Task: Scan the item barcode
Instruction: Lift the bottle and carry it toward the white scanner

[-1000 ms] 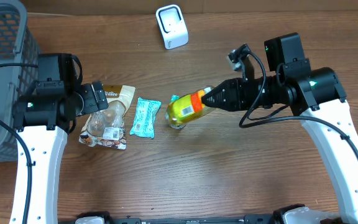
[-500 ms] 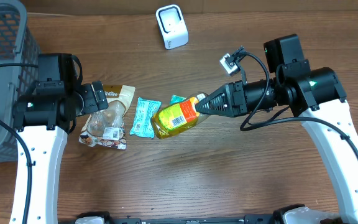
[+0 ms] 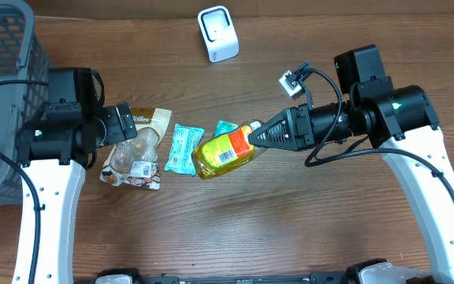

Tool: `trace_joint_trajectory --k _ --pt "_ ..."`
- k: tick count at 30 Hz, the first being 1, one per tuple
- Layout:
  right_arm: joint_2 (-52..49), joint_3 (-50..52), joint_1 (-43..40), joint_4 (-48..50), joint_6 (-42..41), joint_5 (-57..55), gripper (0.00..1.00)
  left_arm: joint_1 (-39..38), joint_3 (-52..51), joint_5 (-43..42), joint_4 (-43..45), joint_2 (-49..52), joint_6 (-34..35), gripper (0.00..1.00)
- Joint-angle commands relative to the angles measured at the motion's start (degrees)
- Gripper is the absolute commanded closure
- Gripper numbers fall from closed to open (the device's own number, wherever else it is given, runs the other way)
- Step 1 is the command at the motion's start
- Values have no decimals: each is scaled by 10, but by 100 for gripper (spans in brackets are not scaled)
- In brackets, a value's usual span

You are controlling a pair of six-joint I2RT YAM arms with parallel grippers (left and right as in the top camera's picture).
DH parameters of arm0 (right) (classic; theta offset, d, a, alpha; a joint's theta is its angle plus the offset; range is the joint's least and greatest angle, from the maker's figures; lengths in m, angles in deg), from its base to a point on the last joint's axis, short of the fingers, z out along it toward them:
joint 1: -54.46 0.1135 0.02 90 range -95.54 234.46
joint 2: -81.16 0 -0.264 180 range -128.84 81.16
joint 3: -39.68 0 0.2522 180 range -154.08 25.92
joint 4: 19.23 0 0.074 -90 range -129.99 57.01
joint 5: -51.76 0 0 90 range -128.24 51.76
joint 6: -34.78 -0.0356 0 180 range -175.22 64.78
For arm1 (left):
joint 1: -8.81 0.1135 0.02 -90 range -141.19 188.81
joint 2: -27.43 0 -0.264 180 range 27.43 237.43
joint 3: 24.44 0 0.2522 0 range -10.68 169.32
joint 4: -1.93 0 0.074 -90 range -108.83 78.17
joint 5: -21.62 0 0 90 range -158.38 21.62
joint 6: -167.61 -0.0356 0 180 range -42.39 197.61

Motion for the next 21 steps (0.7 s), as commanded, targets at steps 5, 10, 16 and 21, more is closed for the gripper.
trace_joint_trajectory --k 5,10,16,21 --pt "7 -17 -3 -14 3 33 87 -5 8 -1 1 3 6 0" --pt "7 -17 -3 -18 3 33 87 -5 8 -1 1 3 6 1" --pt "7 -17 -3 -9 3 2 87 -5 8 -1 1 3 6 1" --pt "7 -17 -3 10 3 -171 87 -5 8 -1 1 3 6 1"
